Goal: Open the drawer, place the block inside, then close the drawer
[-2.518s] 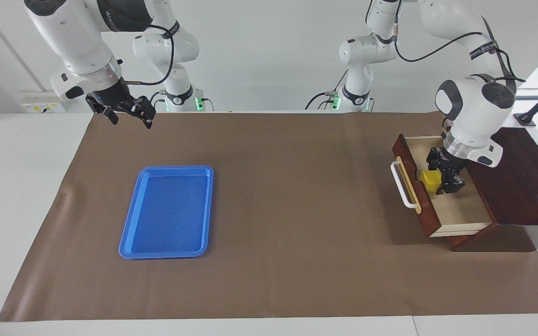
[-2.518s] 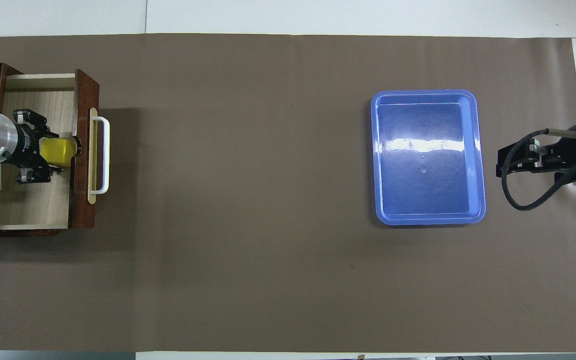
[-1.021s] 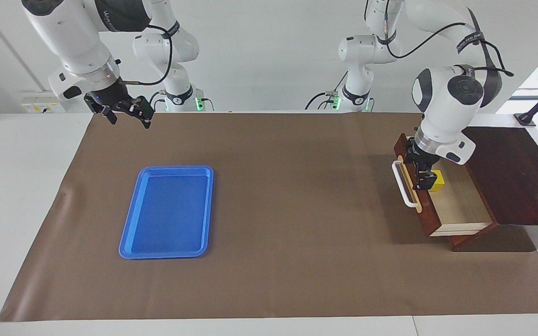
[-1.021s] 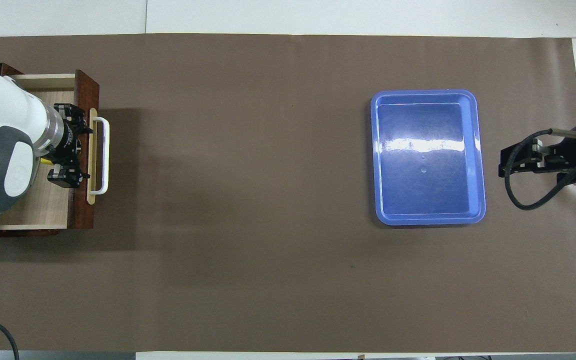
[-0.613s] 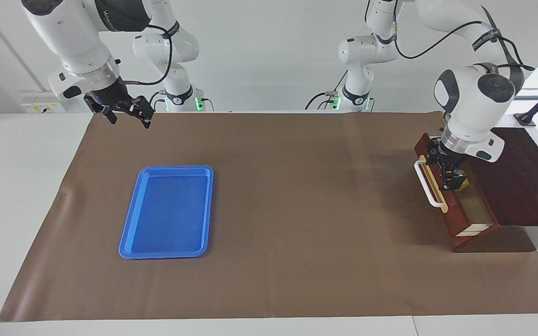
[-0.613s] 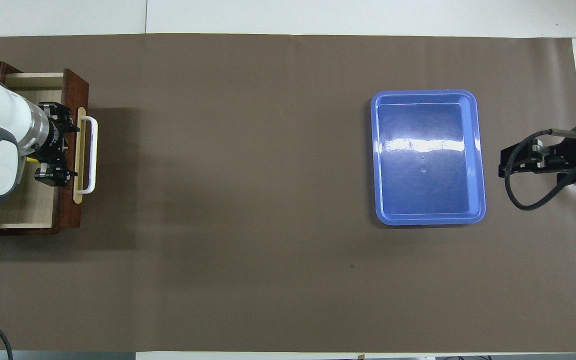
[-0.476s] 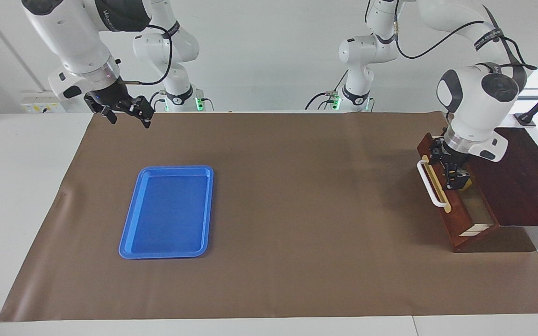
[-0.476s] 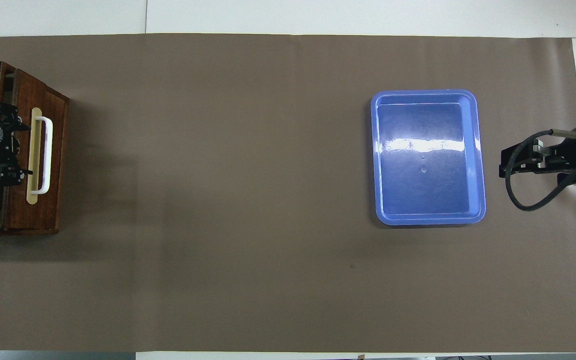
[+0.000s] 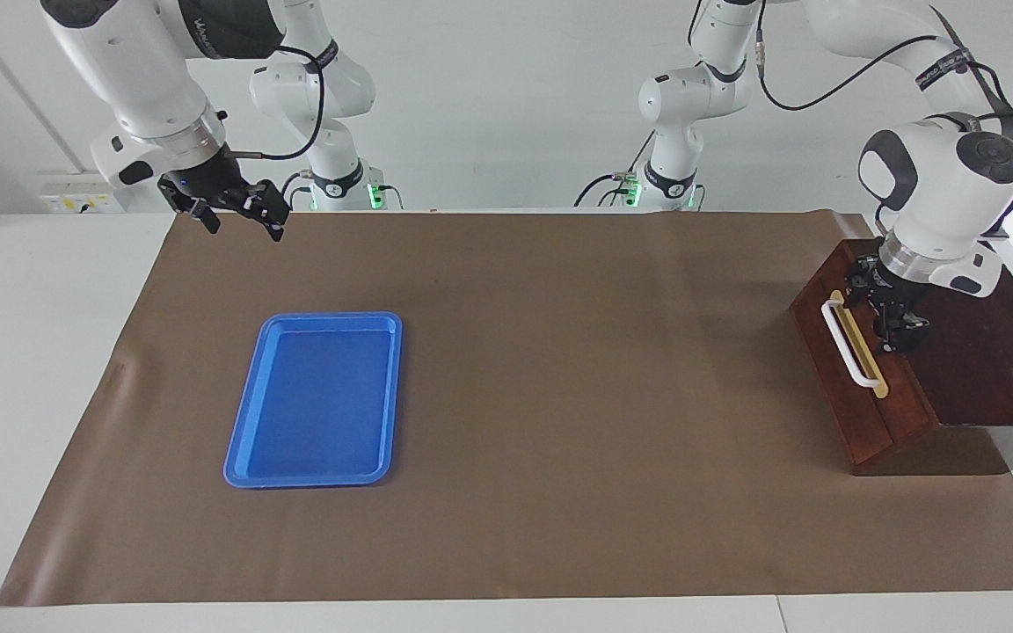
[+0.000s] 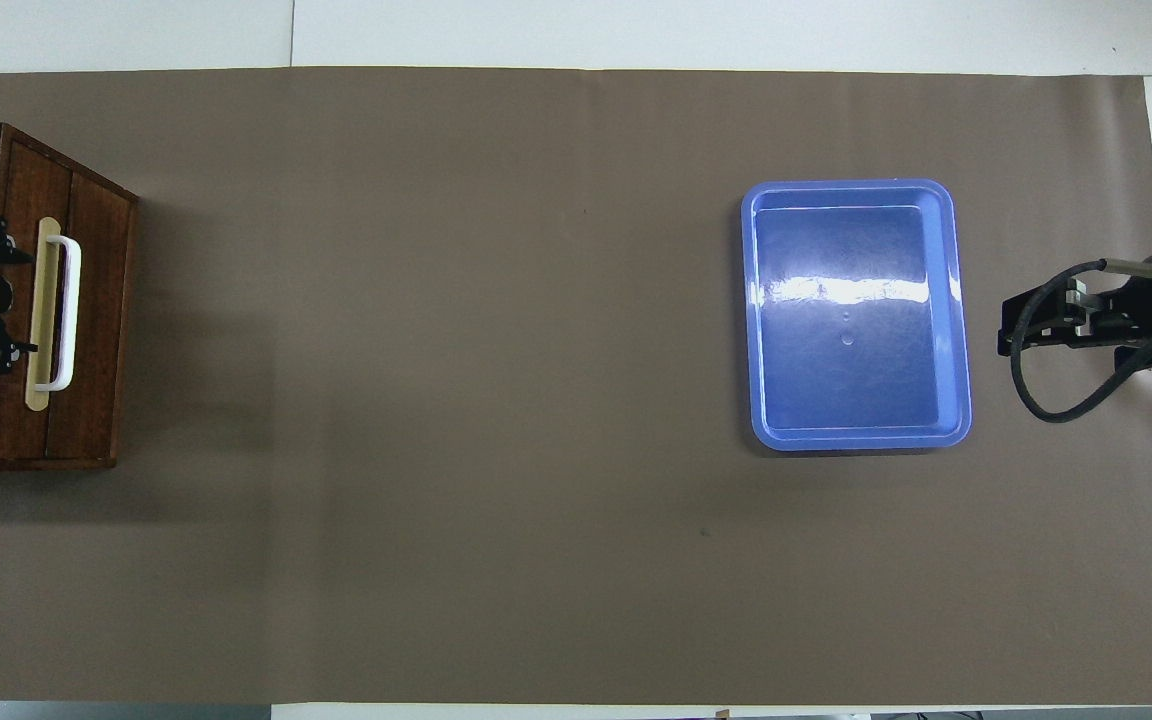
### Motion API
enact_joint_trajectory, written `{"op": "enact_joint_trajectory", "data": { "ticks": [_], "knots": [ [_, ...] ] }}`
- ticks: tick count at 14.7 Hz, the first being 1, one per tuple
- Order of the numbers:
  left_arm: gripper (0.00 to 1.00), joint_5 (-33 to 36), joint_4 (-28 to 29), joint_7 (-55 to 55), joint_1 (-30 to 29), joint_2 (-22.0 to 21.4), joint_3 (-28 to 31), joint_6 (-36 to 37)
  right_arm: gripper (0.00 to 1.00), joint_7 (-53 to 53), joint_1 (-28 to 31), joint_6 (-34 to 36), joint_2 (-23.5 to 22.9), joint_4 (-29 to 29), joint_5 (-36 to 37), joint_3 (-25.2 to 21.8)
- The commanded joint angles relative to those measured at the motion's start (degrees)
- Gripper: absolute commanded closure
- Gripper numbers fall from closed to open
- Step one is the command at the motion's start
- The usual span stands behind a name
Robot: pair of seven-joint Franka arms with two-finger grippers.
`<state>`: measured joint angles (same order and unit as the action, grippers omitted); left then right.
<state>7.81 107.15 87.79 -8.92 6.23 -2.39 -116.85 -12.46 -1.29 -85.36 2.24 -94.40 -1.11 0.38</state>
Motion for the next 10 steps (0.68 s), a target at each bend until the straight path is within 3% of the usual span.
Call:
{"op": "enact_joint_trajectory", "data": {
  "ticks": [1, 5, 10],
  "knots": [
    [0.0, 1.2, -4.6, -5.1, -0.8, -0.8, -0.4, 4.5, 0.0, 1.4, 0.7, -0.6, 1.4, -1.6, 0.7, 0.3],
    [0.0, 0.5, -9.5, -24.6, -0.1, -2.2, -1.0, 11.3, 0.0, 1.4, 0.7, -0.7, 1.4, -1.6, 0.6, 0.3],
    [0.0, -2.7, -9.3, -52.2, 2.4, -5.1, -1.4, 18.5, 0.0, 1.4, 0.7, -0.7, 1.4, -1.6, 0.7, 0.3]
  ]
}}
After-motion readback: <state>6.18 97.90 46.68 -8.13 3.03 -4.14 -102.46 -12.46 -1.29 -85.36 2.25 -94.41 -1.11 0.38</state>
